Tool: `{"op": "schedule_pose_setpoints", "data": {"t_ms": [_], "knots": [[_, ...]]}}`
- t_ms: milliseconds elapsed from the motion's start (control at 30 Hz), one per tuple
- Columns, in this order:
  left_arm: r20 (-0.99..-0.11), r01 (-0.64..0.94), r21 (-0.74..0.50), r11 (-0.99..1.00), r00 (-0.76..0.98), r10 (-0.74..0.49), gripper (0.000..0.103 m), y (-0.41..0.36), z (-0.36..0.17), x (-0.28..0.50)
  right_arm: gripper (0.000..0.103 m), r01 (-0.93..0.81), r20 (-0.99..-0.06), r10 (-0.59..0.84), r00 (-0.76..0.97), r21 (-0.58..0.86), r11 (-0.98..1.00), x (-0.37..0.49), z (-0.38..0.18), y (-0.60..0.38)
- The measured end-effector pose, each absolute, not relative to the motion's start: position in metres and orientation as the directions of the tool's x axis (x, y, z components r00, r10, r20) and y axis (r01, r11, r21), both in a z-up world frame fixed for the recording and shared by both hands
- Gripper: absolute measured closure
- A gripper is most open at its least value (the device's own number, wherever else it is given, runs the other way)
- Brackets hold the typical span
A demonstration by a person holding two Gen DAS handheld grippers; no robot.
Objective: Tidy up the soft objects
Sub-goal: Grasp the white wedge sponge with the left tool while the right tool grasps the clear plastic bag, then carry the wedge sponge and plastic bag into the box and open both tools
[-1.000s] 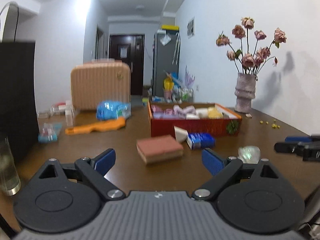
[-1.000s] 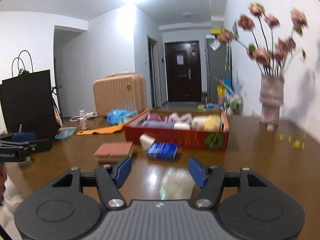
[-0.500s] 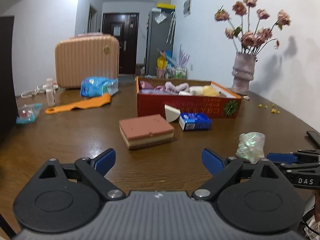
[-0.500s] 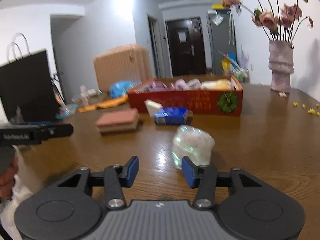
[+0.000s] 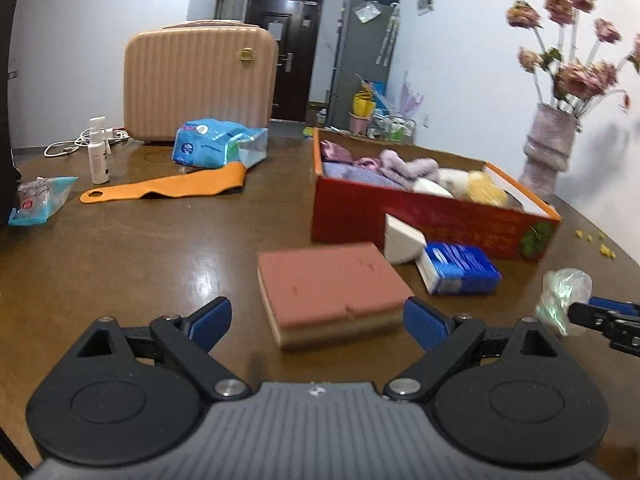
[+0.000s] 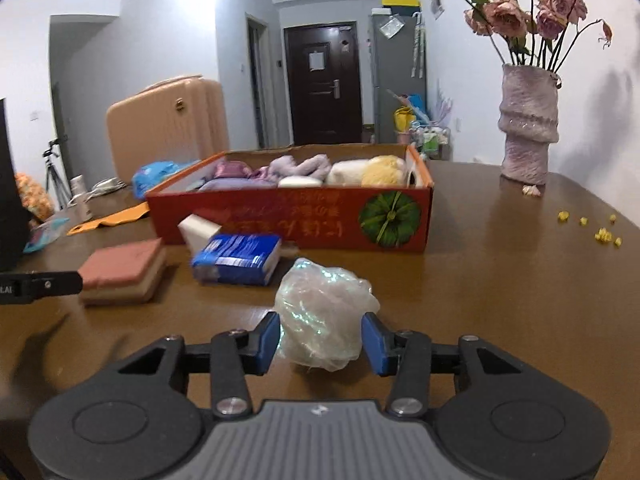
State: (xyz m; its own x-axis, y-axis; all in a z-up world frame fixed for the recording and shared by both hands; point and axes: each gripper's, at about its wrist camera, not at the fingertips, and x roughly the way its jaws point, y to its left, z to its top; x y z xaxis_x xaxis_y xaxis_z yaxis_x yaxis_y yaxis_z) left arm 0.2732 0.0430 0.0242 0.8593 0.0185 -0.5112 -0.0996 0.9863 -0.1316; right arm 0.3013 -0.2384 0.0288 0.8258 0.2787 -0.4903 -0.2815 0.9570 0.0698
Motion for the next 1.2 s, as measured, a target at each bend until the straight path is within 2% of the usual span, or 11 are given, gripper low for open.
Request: {"op": "schedule_pose_setpoints", "data": {"t_ms": [67,167,300,400,433,533,600,900,1200], "knots": [[-0.492,-0.082,-0.136,0.987,0.871,0.005,0.009,0.041,0.033,0.288,0.054,-0.291,-0.458,0.29,0.84,0.071,0.954,0.308,0.035,-0.236],[-0.457,0.043,-0.159,0.986,0.882,-0.112,0.009,0.025,0.045,0.319,0.051,-0.283,-0.472,0.275,0.838,0.055,0.957,0.326,0.032,-0.231],[-0.504,0.104,-0.136,0.985,0.849,-0.159,0.013,0.001,0.041,0.37,0.051,-0.259,-0.496,0.244,0.833,0.039,0.965,0.344,0.025,-0.228],[-0.568,0.059,-0.145,0.988,0.812,-0.133,0.027,-0.007,0.029,0.401,0.051,-0.243,-0.506,0.234,0.83,0.049,0.969,0.357,0.022,-0.231],[-0.582,0.056,-0.153,0.987,0.802,-0.136,0.035,-0.008,0.026,0.407,0.051,-0.238,-0.507,0.233,0.83,0.056,0.97,0.361,0.021,-0.231],[-0.619,0.05,-0.19,0.981,0.77,-0.159,0.07,-0.006,0.014,0.417,0.056,-0.245,-0.523,0.241,0.818,0.063,0.968,0.373,0.017,-0.233],[-0.605,0.044,-0.233,0.972,0.775,-0.18,0.072,0.0,0.011,0.417,0.066,-0.257,-0.535,0.253,0.806,0.07,0.964,0.379,0.014,-0.233],[-0.559,0.066,-0.244,0.967,0.806,-0.196,0.078,-0.001,0.025,0.401,0.078,-0.27,-0.522,0.29,0.802,0.116,0.956,0.38,0.014,-0.238],[-0.463,0.077,-0.266,0.961,0.864,-0.198,0.078,0.002,0.063,0.31,0.078,-0.348,-0.444,0.378,0.812,0.15,0.925,0.321,0.04,-0.244]]}}
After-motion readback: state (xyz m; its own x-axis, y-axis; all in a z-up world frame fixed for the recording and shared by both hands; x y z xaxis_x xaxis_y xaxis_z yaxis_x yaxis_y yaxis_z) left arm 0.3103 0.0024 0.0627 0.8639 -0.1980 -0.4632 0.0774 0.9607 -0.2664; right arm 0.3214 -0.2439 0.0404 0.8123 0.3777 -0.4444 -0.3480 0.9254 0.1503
